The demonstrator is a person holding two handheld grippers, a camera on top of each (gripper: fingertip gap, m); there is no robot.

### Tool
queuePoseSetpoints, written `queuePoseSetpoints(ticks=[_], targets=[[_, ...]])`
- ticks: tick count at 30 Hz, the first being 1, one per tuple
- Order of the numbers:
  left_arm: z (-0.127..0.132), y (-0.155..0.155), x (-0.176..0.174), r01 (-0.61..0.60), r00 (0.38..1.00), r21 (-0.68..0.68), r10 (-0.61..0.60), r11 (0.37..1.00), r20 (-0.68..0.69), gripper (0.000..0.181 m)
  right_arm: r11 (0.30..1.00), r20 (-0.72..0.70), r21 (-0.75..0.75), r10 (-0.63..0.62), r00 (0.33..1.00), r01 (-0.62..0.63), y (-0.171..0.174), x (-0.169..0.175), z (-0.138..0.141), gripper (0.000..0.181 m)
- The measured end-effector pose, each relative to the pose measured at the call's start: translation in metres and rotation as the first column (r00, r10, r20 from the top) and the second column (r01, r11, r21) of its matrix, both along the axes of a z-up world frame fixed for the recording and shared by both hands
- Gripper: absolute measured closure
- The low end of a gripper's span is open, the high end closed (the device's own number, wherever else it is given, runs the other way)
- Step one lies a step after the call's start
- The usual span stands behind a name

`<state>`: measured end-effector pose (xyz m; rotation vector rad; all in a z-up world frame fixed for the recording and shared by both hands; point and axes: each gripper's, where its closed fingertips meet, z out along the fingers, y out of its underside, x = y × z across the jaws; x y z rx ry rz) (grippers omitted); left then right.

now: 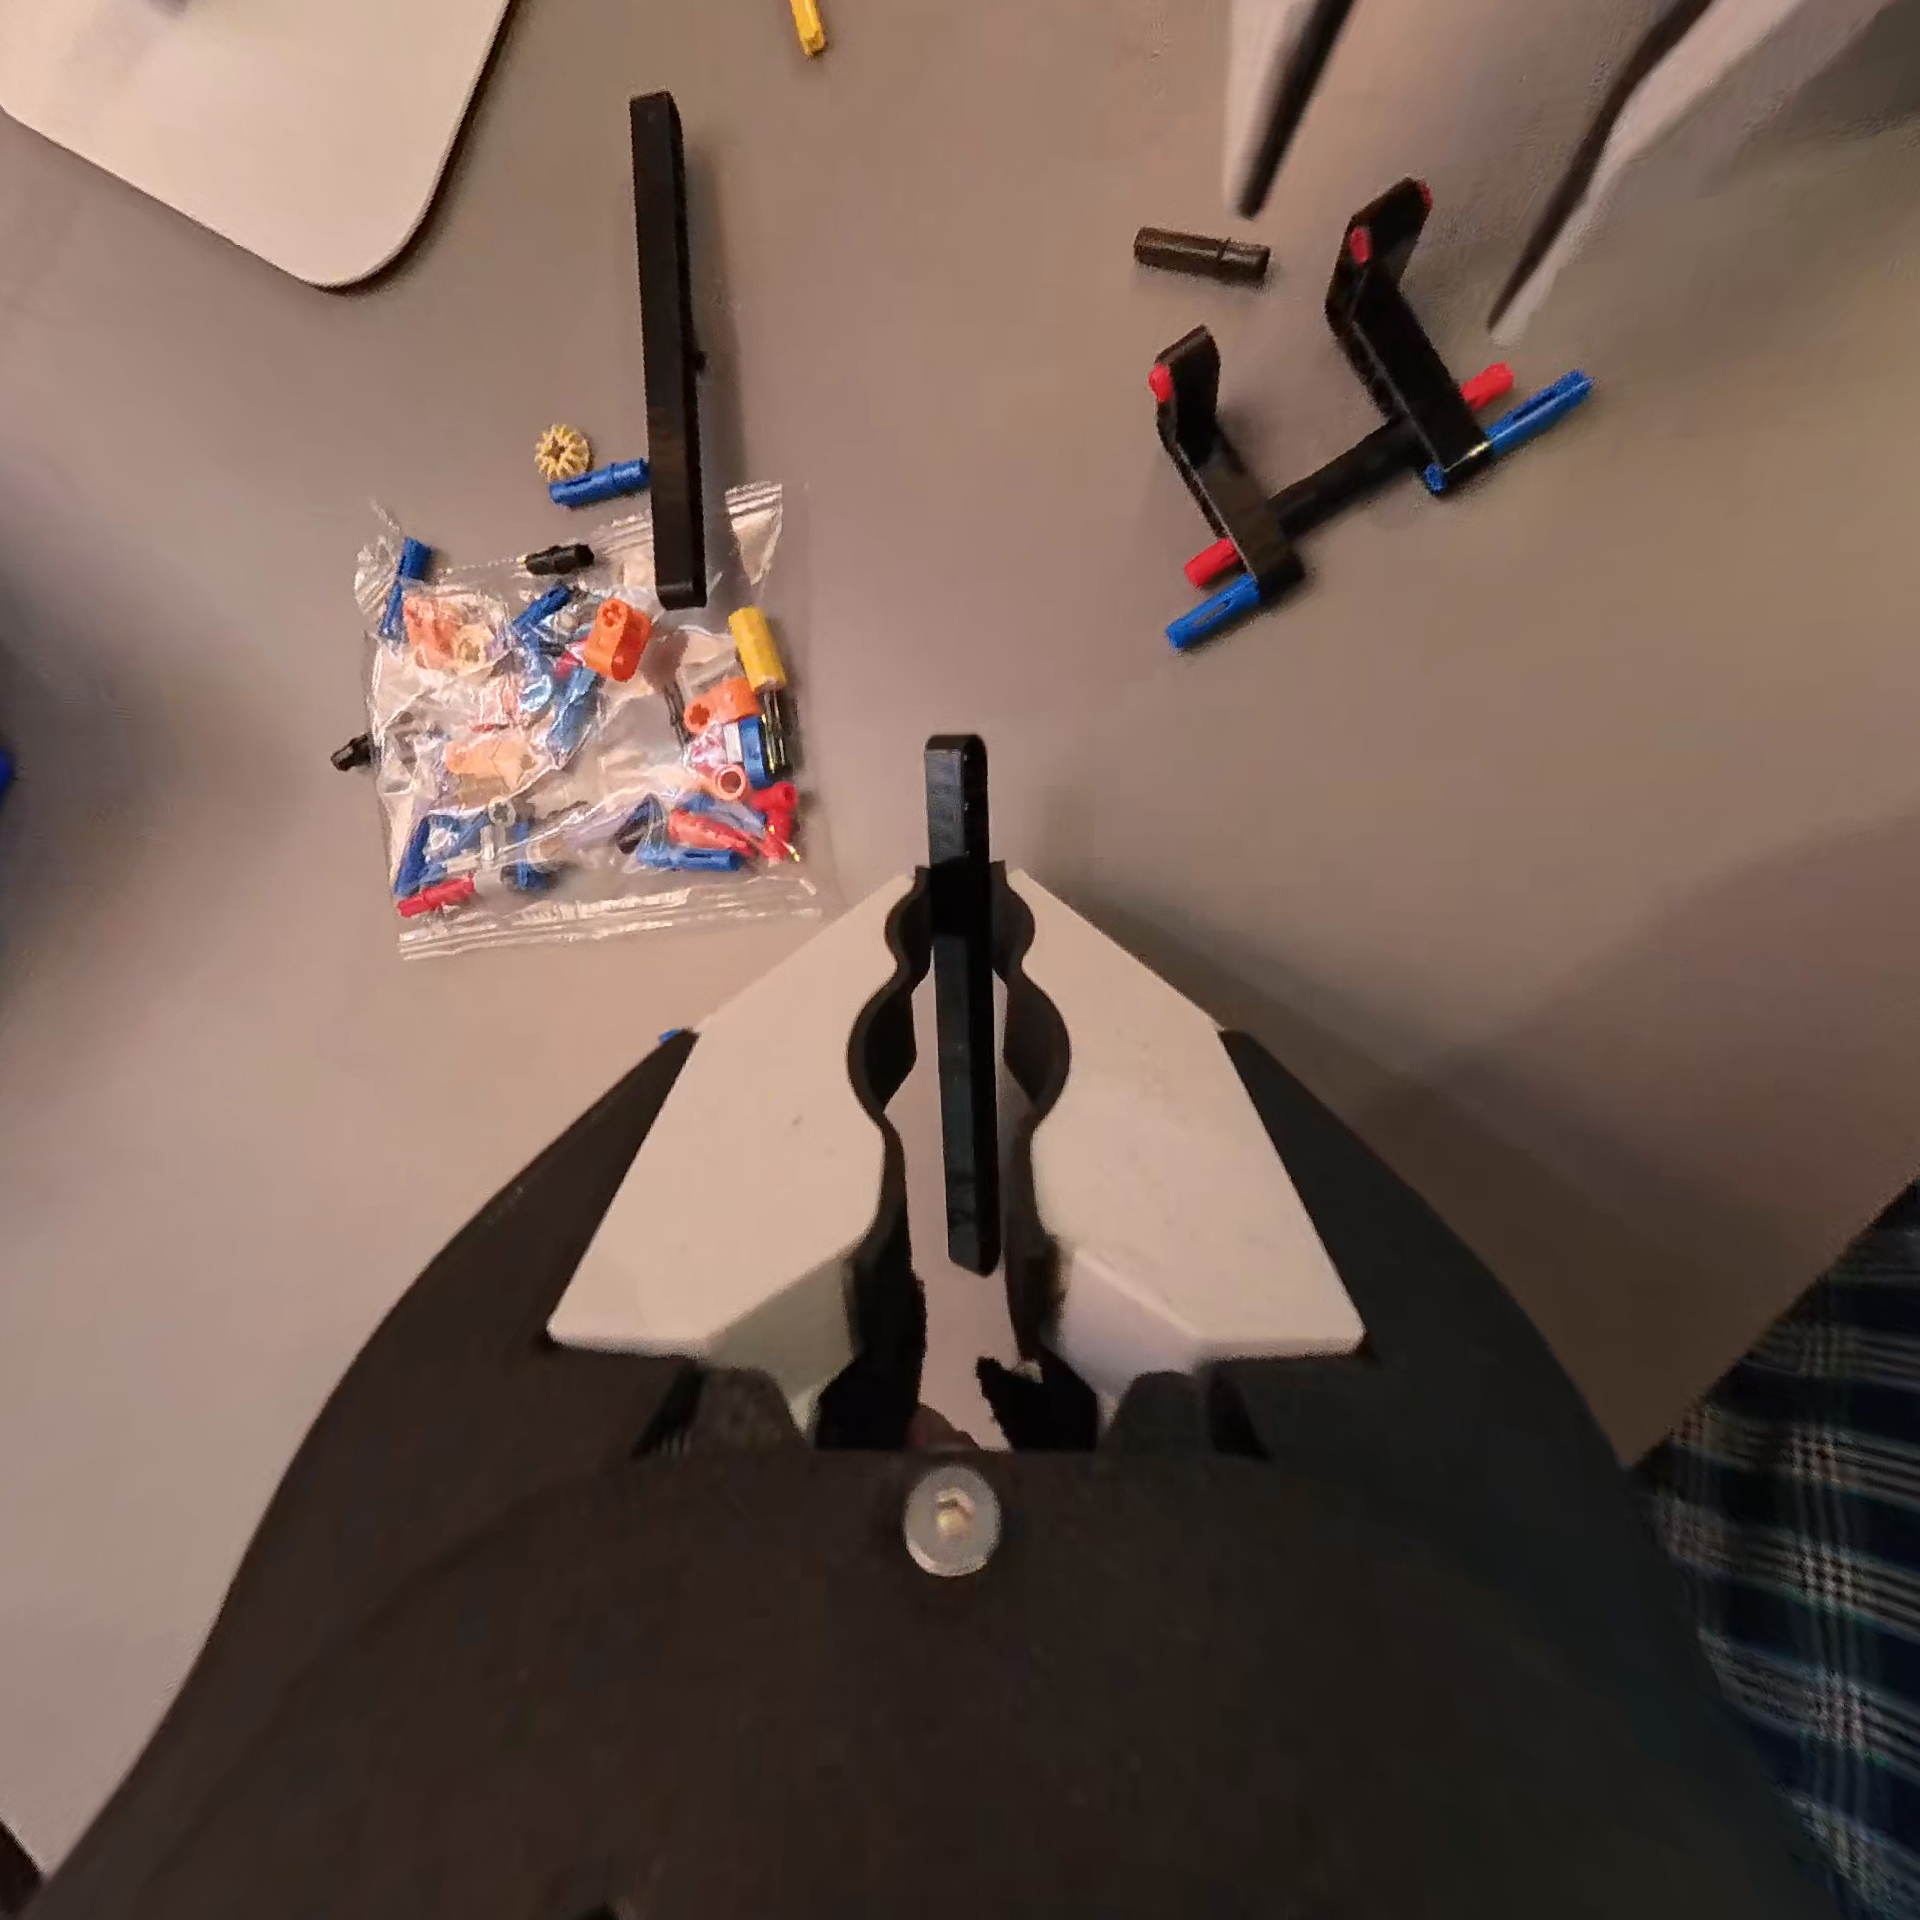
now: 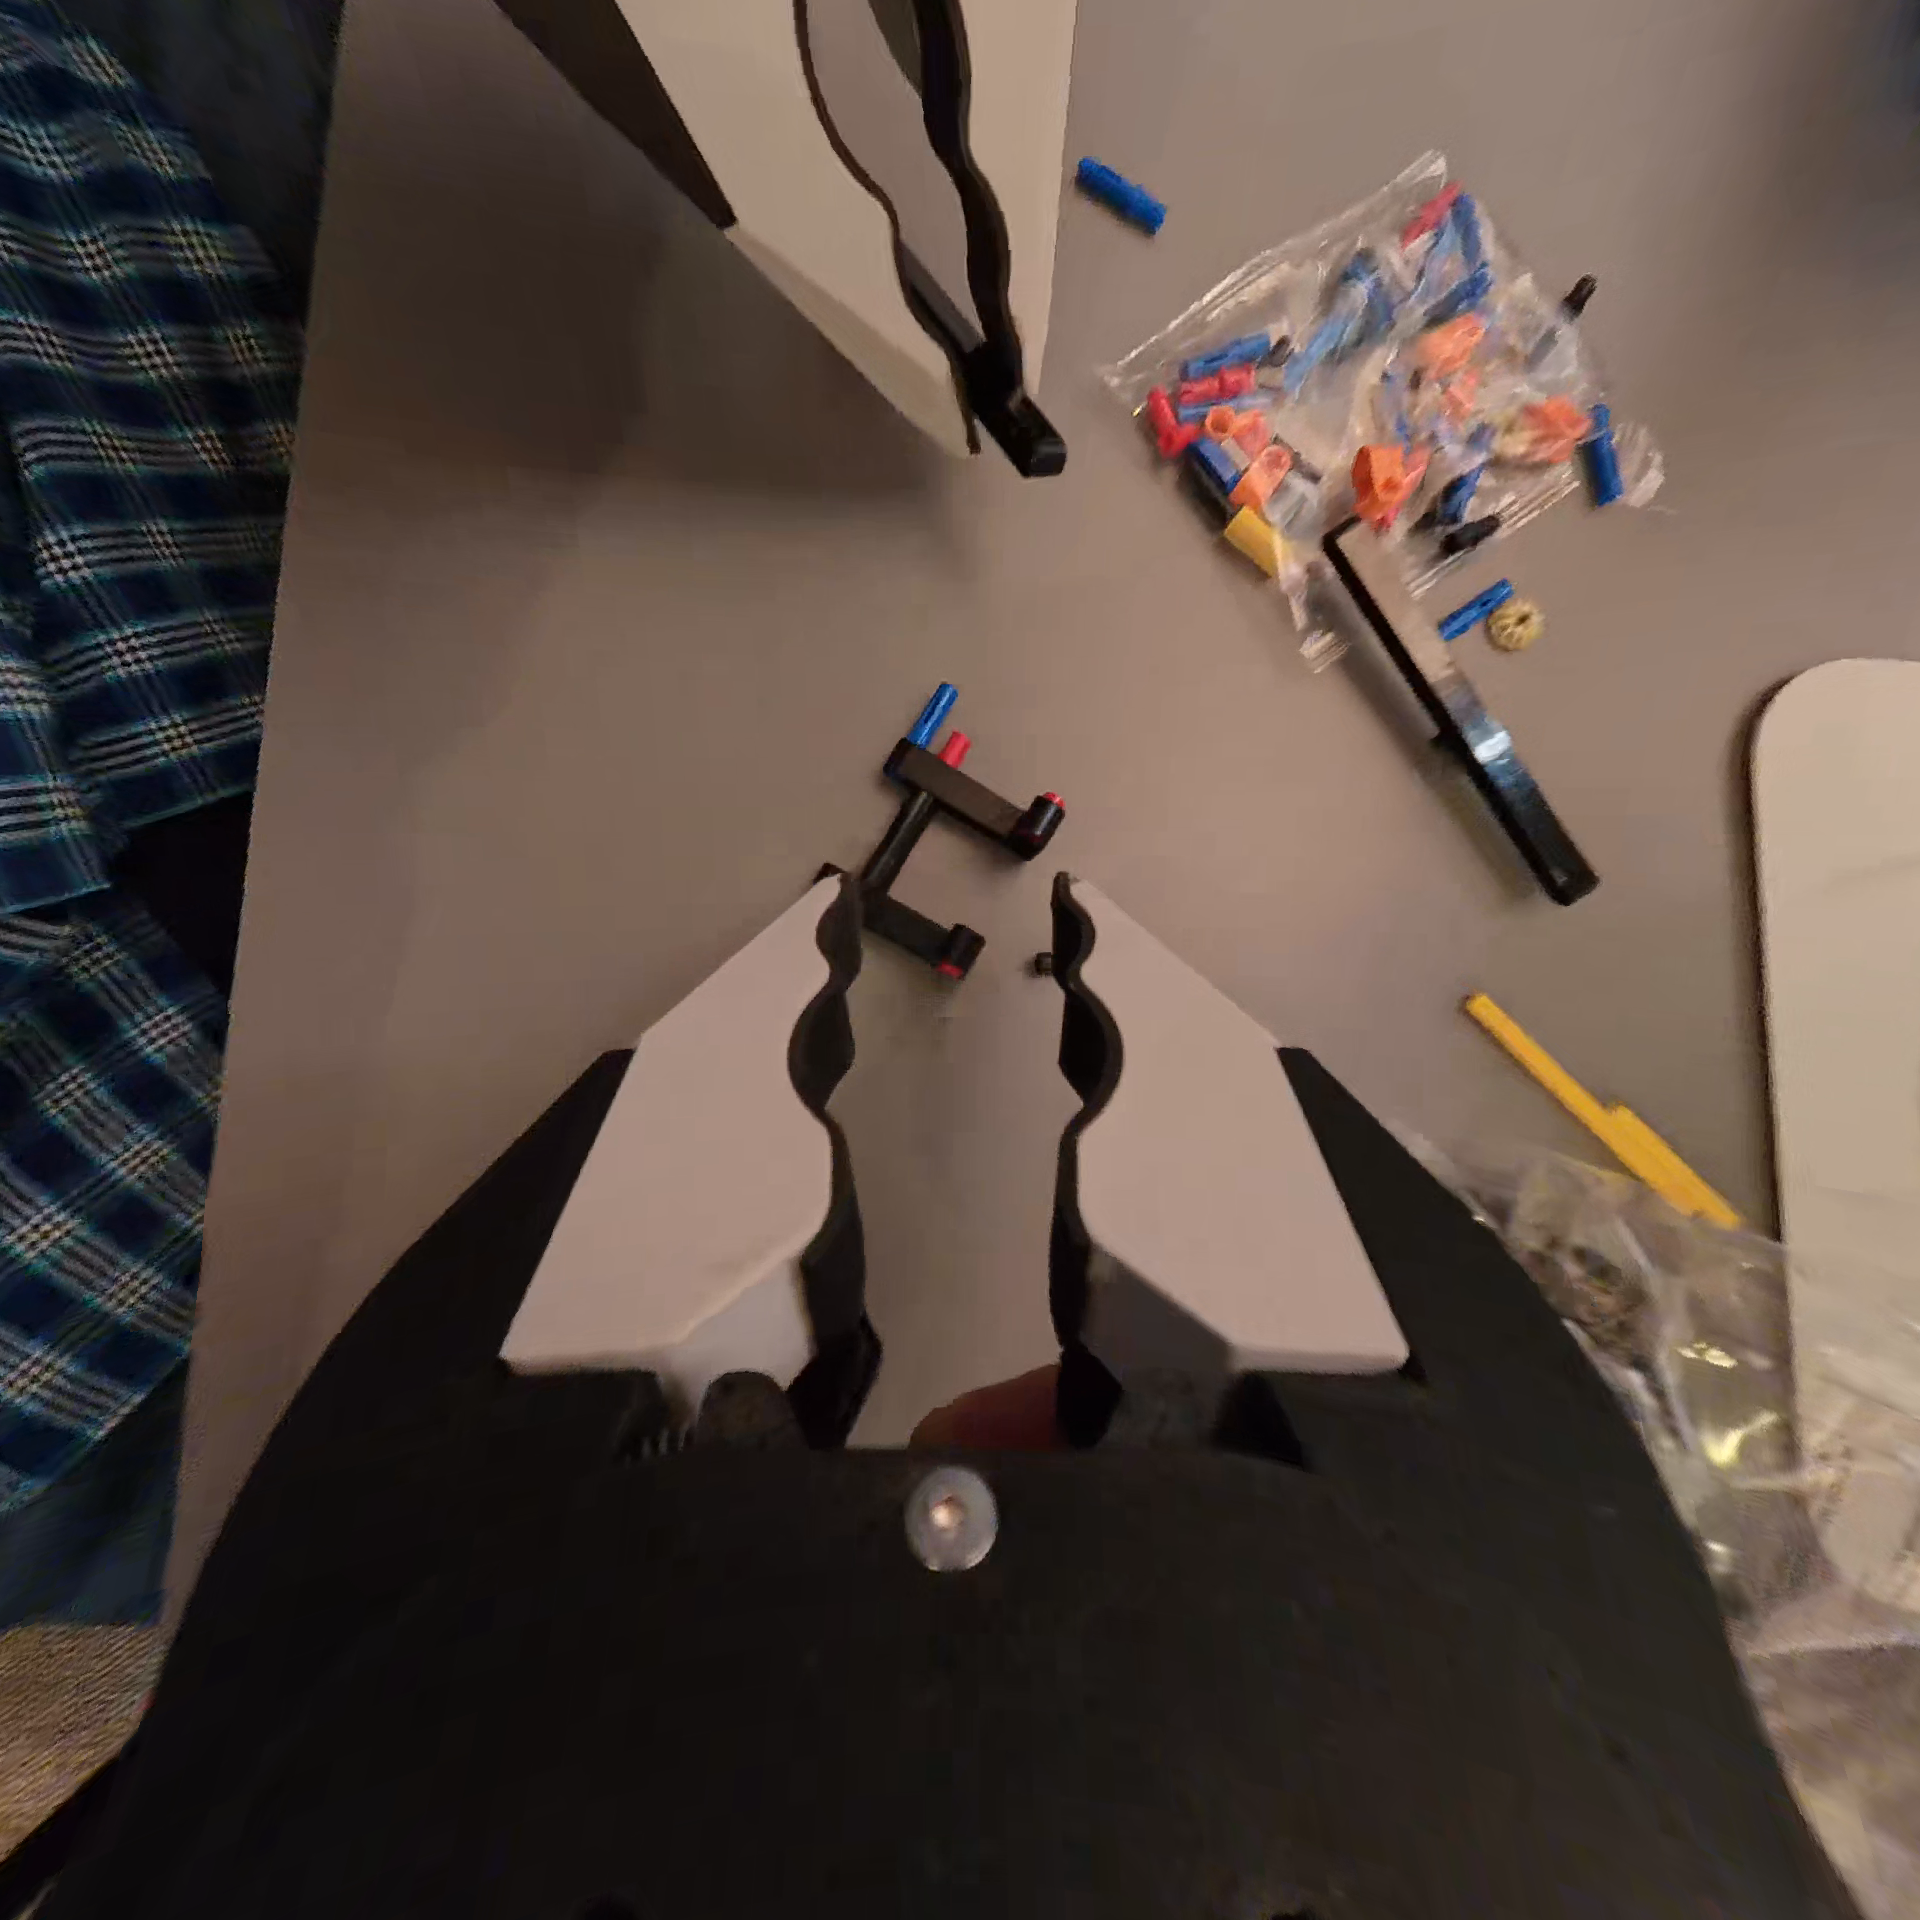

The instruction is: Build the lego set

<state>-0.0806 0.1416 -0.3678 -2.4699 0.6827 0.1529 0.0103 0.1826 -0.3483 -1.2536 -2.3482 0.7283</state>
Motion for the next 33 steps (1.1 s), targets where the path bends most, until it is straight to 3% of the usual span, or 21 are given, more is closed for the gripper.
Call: queuePoseSetpoints(ticks=[4, 11, 17, 22, 33], targets=[[-0.007, -0.001, -0.002, 0.0, 0.997, -0.012, -0.001, 1.0, -0.071, 0.173, 0.999, 0.045, 0.002, -0.047, 0.998, 0.047, -0.009, 0.001, -0.015, 0.16], [-0.006, 0.005, -0.004, 0.008, 0.989, 0.027, -0.004, 1.0, -0.151, 0.173, 0.989, 0.054, -0.043, -0.139, 0.989, 0.141, -0.019, -0.004, -0.024, 0.16], [0.014, 0.016, -0.008, 0.012, 0.988, 0.157, 0.012, 0.988, -0.155, 0.174, 0.965, -0.081, -0.166, -0.218, 0.973, 0.203, -0.012, -0.024, 0.016, 0.151], [0.042, 0.026, 0.007, 0.077, 0.992, 0.267, -0.047, 0.961, -0.115, 0.174, 0.896, -0.167, -0.397, -0.282, 0.945, 0.198, -0.004, -0.049, 0.054, 0.15], [0.072, 0.025, 0.025, 0.147, 0.989, 0.378, -0.145, 0.914, -0.035, 0.174, 0.863, -0.165, -0.5, -0.174, 0.971, 0.069, -0.022, -0.064, 0.067, 0.174]])
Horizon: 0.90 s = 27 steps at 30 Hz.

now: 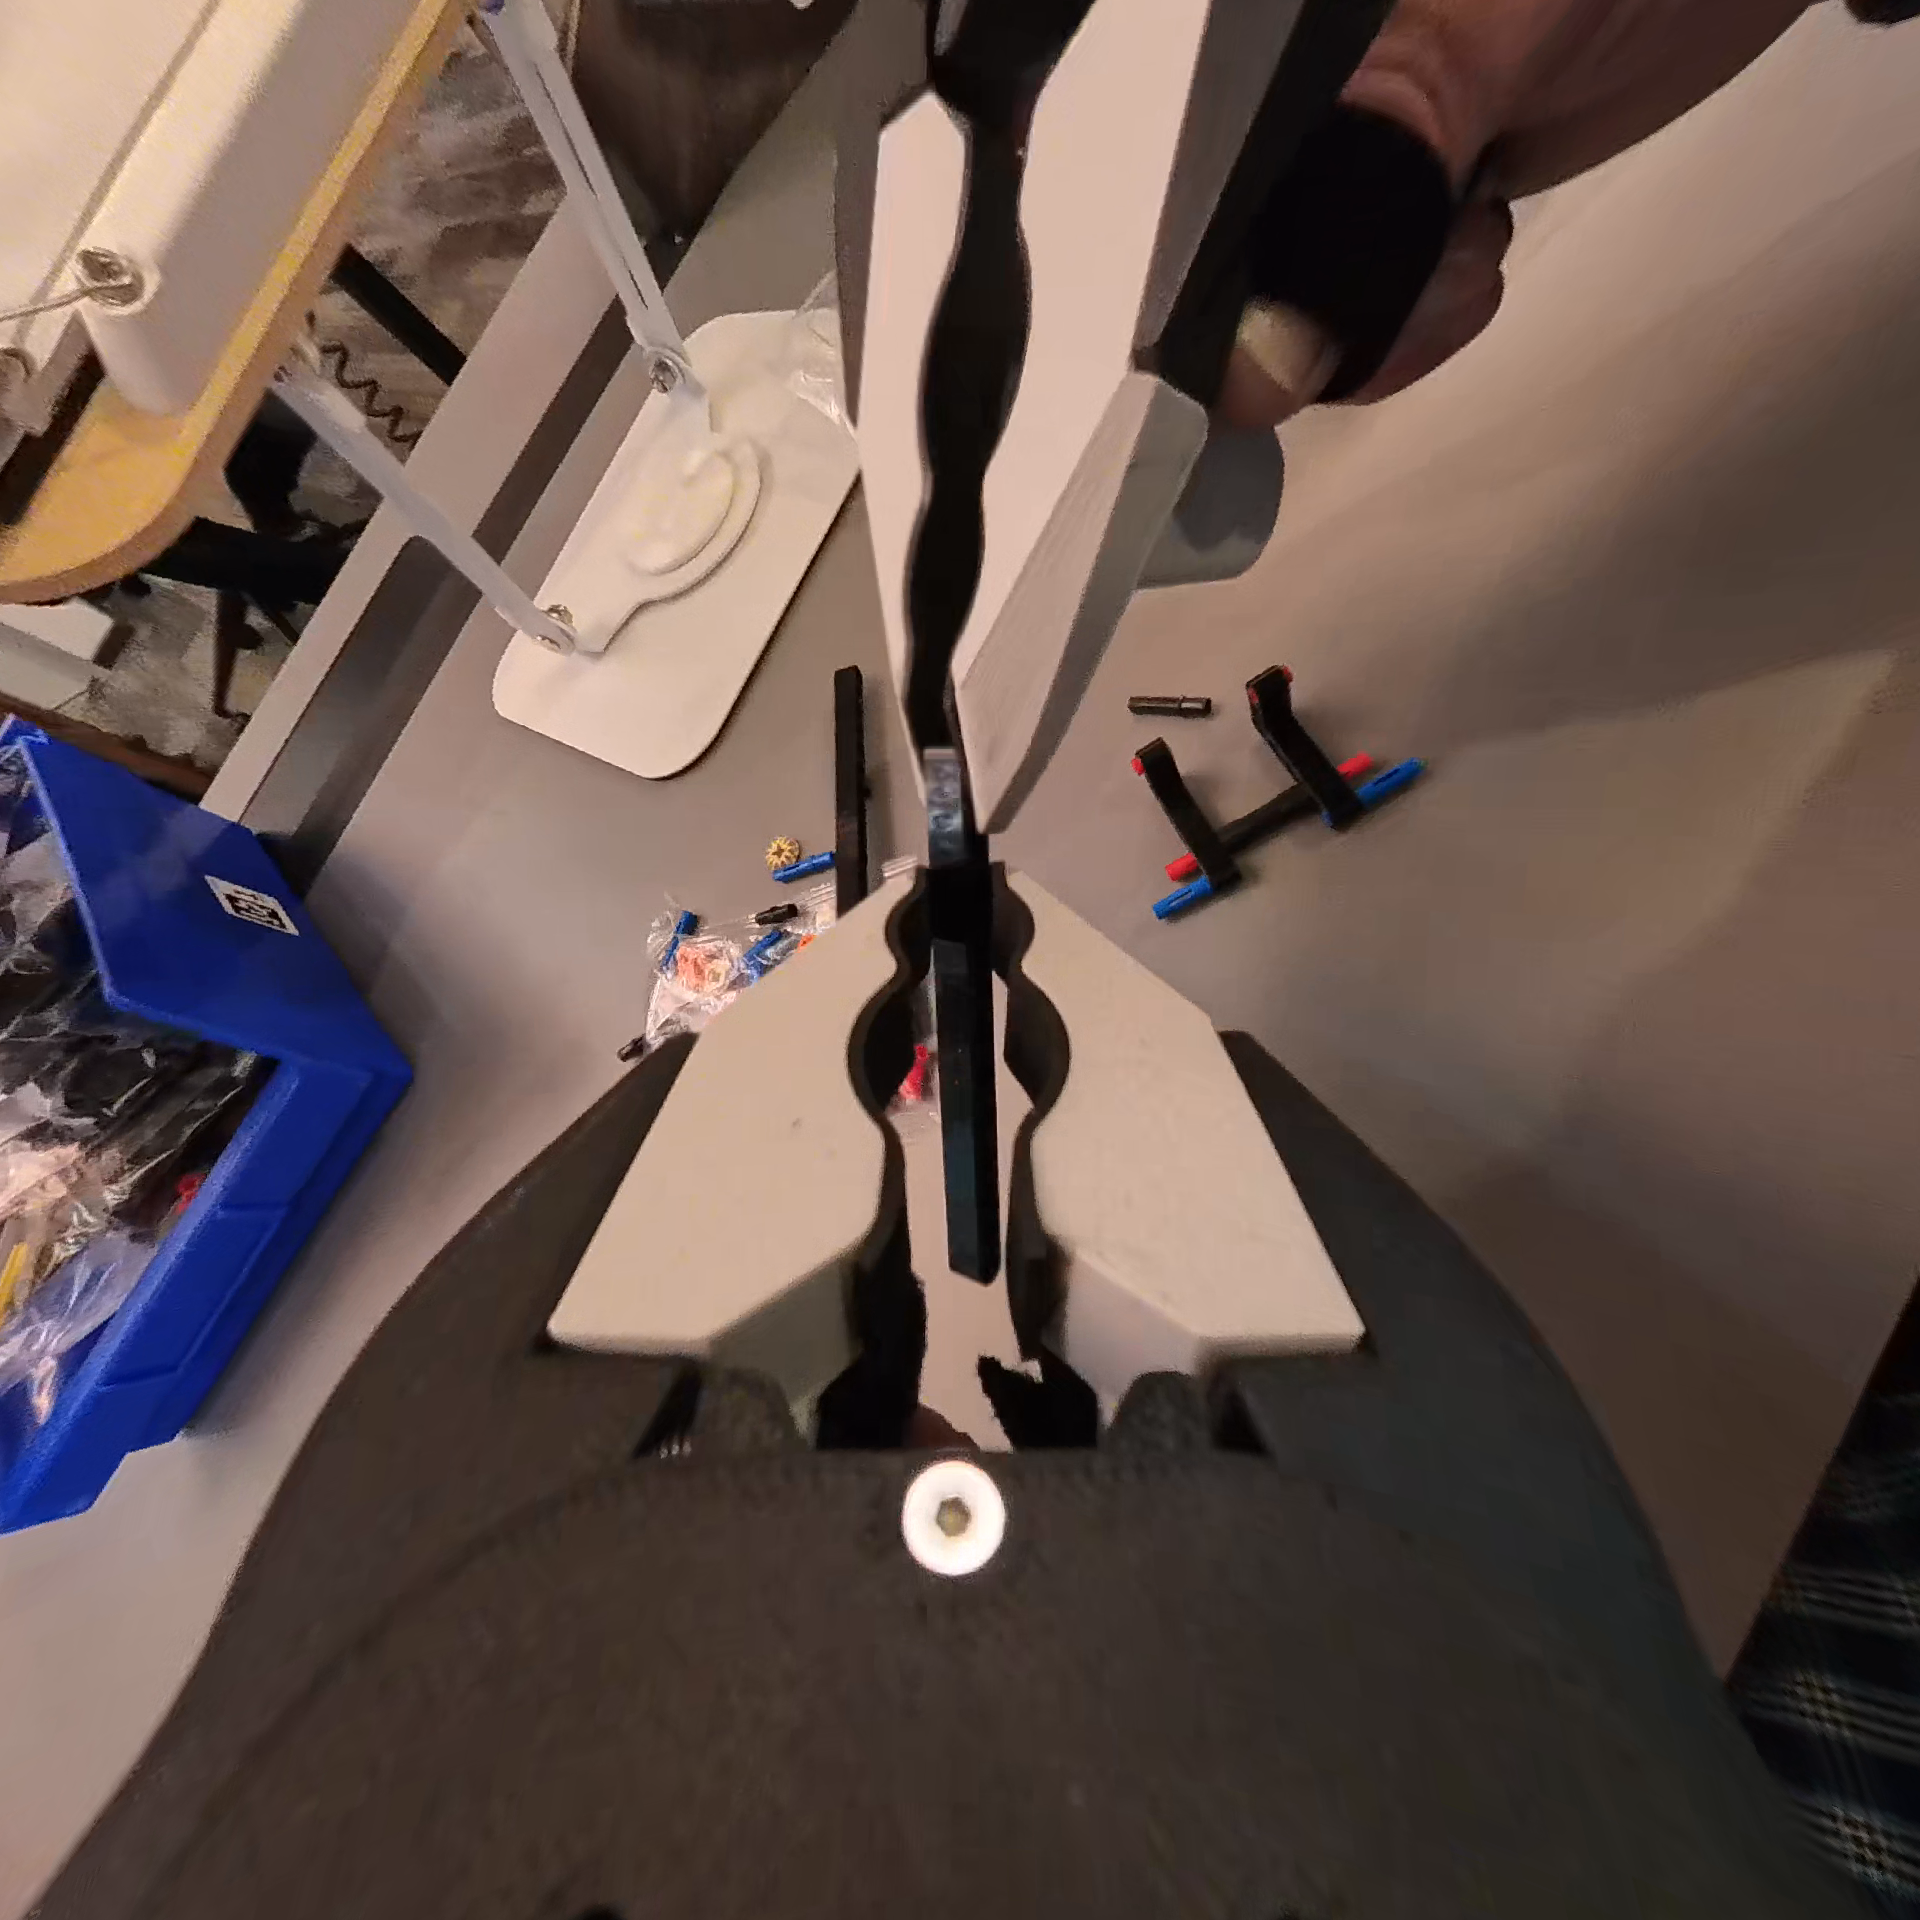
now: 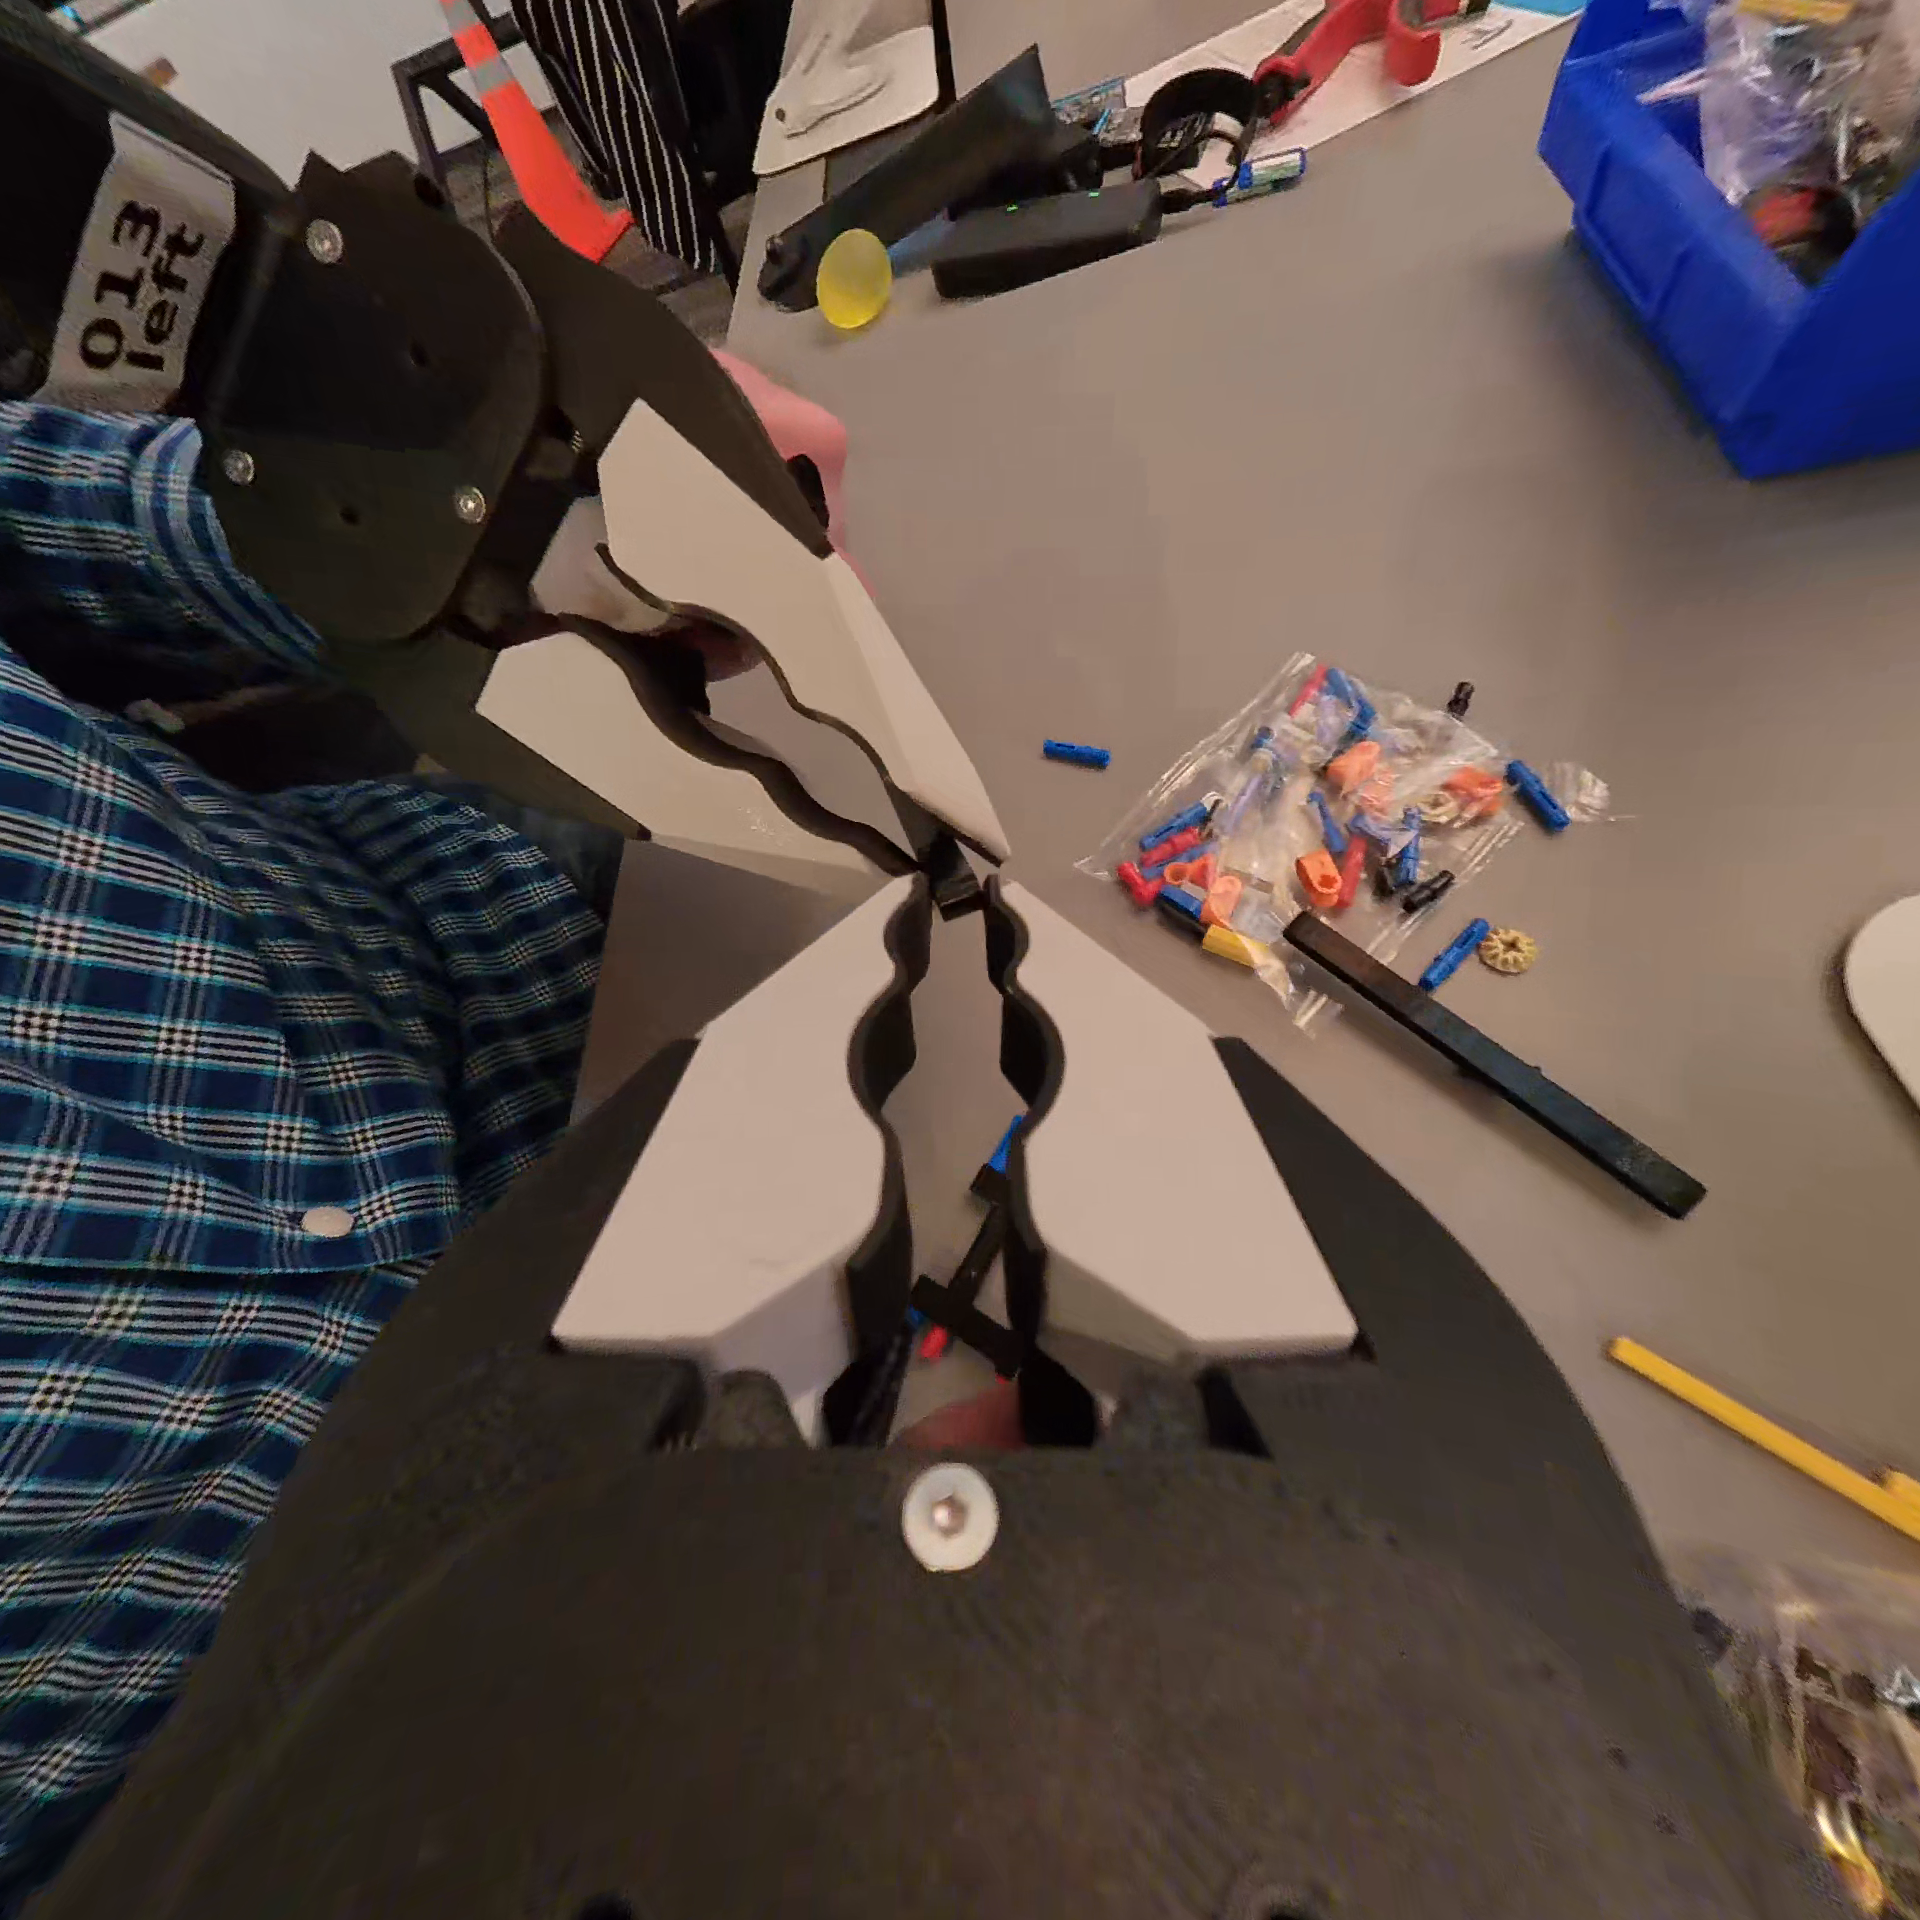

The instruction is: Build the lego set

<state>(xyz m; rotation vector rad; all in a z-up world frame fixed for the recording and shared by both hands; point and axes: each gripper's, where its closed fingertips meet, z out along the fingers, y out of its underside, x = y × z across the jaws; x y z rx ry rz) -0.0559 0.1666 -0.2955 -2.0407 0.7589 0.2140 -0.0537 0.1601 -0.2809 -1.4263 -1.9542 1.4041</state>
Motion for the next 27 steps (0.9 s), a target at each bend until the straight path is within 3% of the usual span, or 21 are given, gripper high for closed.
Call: queuePoseSetpoints(ticks=[10, 18, 27], targets=[[0.01, -0.002, -0.009, -0.013, 0.996, 0.063, 0.007, 0.998, 0.093, 0.174, 0.995, 0.011, -0.074, 0.065, 0.998, -0.064, -0.012, -0.005, 0.007, 0.159], [0.015, -0.003, -0.013, -0.002, 0.992, 0.107, -0.011, 0.994, 0.124, 0.174, 0.995, 0.004, -0.086, 0.049, 0.999, -0.048, -0.011, -0.014, 0.008, 0.178], [0.015, -0.001, -0.019, -0.017, 0.989, 0.124, -0.002, 0.992, 0.15, 0.173, 0.996, -0.013, -0.075, 0.047, 0.999, -0.048, -0.01, -0.02, 0.009, 0.181]])
